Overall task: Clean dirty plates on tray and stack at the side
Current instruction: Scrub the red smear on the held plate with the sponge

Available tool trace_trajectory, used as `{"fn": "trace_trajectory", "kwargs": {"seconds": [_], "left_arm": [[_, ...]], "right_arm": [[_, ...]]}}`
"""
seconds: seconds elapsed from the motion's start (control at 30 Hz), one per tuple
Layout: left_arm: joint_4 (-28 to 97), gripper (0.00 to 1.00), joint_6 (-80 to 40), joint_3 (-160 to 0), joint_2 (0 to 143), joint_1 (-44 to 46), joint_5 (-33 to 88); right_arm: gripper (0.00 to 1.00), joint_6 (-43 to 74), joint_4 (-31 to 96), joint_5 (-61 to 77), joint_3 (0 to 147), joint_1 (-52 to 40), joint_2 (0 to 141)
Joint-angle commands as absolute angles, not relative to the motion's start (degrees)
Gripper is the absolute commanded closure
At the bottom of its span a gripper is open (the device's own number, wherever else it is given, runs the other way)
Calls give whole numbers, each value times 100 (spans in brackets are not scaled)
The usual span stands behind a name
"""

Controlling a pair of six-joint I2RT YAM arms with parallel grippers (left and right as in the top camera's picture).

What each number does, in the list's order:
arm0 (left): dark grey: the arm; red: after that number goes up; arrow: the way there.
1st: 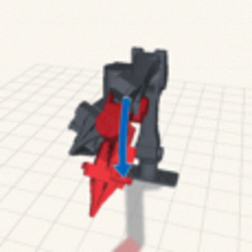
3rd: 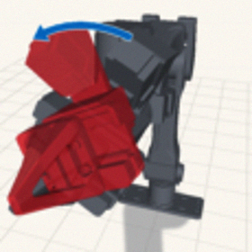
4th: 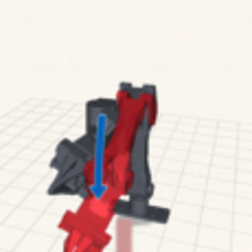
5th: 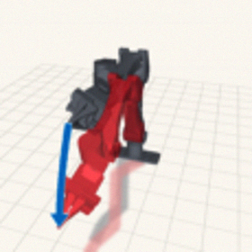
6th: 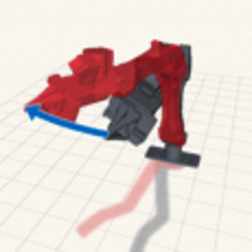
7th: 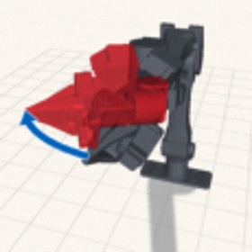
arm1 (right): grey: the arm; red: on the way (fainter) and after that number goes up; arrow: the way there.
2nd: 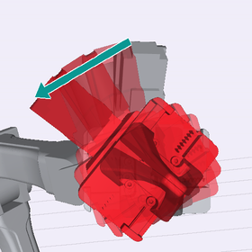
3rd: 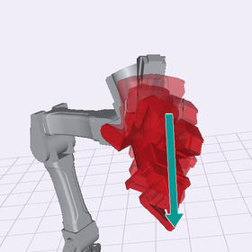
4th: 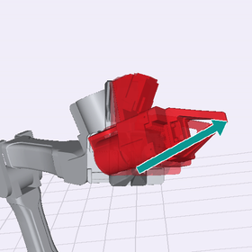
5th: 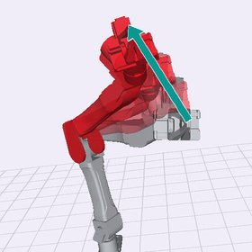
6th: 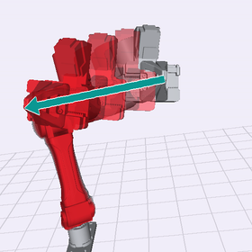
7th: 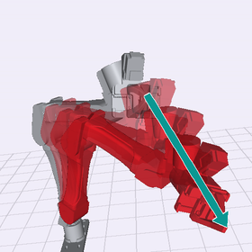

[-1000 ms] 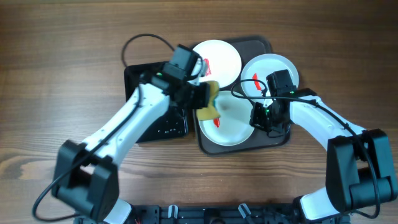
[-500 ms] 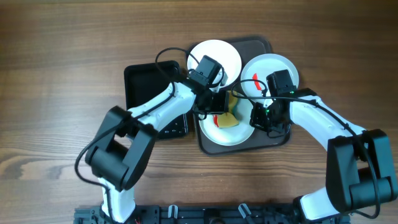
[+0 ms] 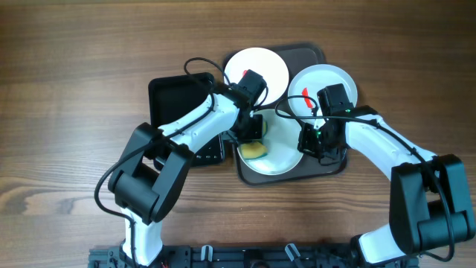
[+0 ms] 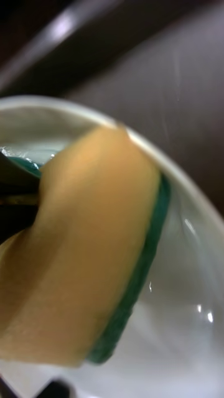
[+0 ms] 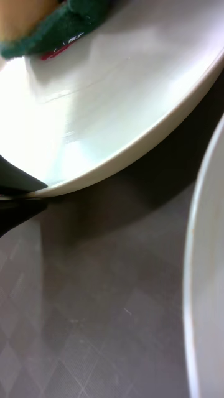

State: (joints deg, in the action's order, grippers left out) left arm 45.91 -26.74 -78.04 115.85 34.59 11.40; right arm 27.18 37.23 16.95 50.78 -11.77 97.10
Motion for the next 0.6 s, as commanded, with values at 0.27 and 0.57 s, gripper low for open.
{"fn": "trace_trajectory", "kwargs": {"seconds": [0.27, 0.57], "left_arm": [[3809, 96, -2526, -7684, 11898, 3328, 2637], [3245, 96, -2794, -7684, 12127, 4075, 2895]], "right_arm": [[96, 2720, 3800, 1446, 5037, -1140, 9625], [96, 2718, 3800, 1470, 5037, -1140, 9625]]}}
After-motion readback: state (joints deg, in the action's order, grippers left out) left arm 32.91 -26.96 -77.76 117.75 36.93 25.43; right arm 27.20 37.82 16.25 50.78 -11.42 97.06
